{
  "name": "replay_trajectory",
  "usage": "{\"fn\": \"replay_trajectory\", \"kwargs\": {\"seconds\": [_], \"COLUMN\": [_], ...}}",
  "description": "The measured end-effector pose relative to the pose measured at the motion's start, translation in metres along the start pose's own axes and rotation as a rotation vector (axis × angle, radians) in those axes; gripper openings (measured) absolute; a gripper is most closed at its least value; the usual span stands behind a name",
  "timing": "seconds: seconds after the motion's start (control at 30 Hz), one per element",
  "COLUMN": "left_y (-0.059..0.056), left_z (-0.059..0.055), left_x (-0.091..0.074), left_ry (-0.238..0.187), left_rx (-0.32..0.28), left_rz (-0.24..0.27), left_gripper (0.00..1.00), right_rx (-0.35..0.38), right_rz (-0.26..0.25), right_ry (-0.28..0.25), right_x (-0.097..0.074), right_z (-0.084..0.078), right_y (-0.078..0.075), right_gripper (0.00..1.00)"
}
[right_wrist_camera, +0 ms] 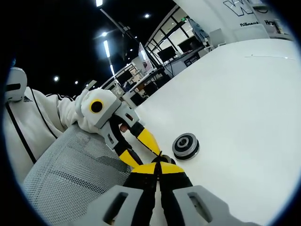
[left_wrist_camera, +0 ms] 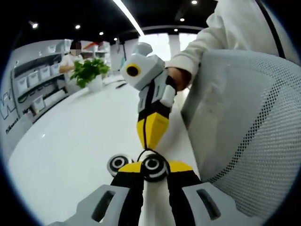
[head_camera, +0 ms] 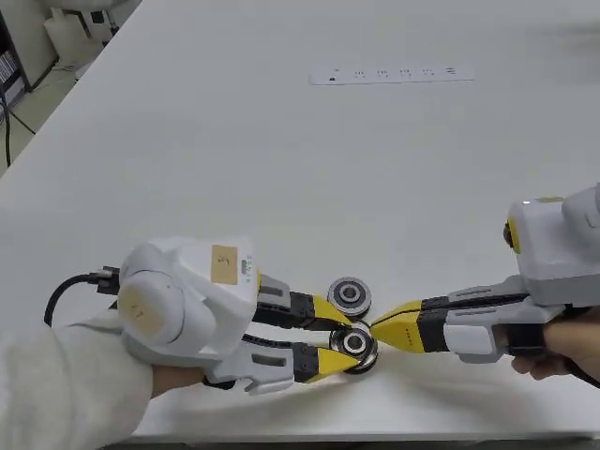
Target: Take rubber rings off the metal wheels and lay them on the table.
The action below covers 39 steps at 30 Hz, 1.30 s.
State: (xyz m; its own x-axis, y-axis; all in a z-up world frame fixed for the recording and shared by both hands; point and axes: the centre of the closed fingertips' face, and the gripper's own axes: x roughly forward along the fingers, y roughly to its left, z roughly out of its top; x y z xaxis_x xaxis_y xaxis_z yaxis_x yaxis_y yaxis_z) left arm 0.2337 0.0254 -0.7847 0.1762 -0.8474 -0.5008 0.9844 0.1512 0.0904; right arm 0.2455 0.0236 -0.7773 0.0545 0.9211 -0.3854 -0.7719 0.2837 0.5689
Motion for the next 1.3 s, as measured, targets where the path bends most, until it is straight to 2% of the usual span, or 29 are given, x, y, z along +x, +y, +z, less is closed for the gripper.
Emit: {"fn": "replay_trajectory", "kwargs": {"seconds": [0.2,0.4,0.57,0.63,0.7,0.8,0.9,1.0,1.13,1.2,1.3], "left_y": [-0.003,0.010,0.021,0.026,0.029,0.032,0.030,0.028,0.030,0.031,0.032], "left_z": [0.008,0.021,0.029,0.035,0.042,0.049,0.050,0.049,0.040,0.034,0.030], "left_x": [-0.006,-0.018,-0.032,-0.037,-0.041,-0.048,-0.054,-0.062,-0.070,-0.077,-0.086], "left_ry": [-0.012,-0.045,-0.047,-0.061,-0.089,-0.095,-0.090,-0.100,-0.076,-0.061,-0.063], "left_rx": [-0.037,-0.089,-0.073,-0.074,-0.106,-0.096,-0.083,-0.113,-0.132,-0.133,-0.139], "left_rz": [-0.020,0.026,0.076,0.093,0.106,0.131,0.134,0.137,0.165,0.182,0.204], "left_gripper": [0.28,0.48,0.56,0.57,0.60,0.66,0.66,0.69,0.79,0.81,0.82], "right_rx": [-0.030,-0.051,-0.072,-0.076,-0.087,-0.097,-0.110,-0.115,-0.129,-0.134,-0.142], "right_rz": [-0.011,-0.027,-0.029,-0.030,-0.036,-0.041,-0.047,-0.052,-0.057,-0.056,-0.050], "right_ry": [0.000,-0.015,-0.018,-0.022,-0.024,-0.041,-0.049,-0.057,-0.066,-0.070,-0.073], "right_x": [-0.004,-0.012,-0.015,-0.017,-0.019,-0.023,-0.027,-0.031,-0.034,-0.036,-0.037], "right_z": [0.003,0.009,0.013,0.016,0.018,0.025,0.030,0.035,0.042,0.045,0.049], "right_y": [0.004,0.005,0.009,0.009,0.010,0.011,0.012,0.013,0.016,0.018,0.021], "right_gripper": [0.00,0.00,0.00,0.00,0.00,0.00,0.00,0.00,0.00,0.00,0.00]}}
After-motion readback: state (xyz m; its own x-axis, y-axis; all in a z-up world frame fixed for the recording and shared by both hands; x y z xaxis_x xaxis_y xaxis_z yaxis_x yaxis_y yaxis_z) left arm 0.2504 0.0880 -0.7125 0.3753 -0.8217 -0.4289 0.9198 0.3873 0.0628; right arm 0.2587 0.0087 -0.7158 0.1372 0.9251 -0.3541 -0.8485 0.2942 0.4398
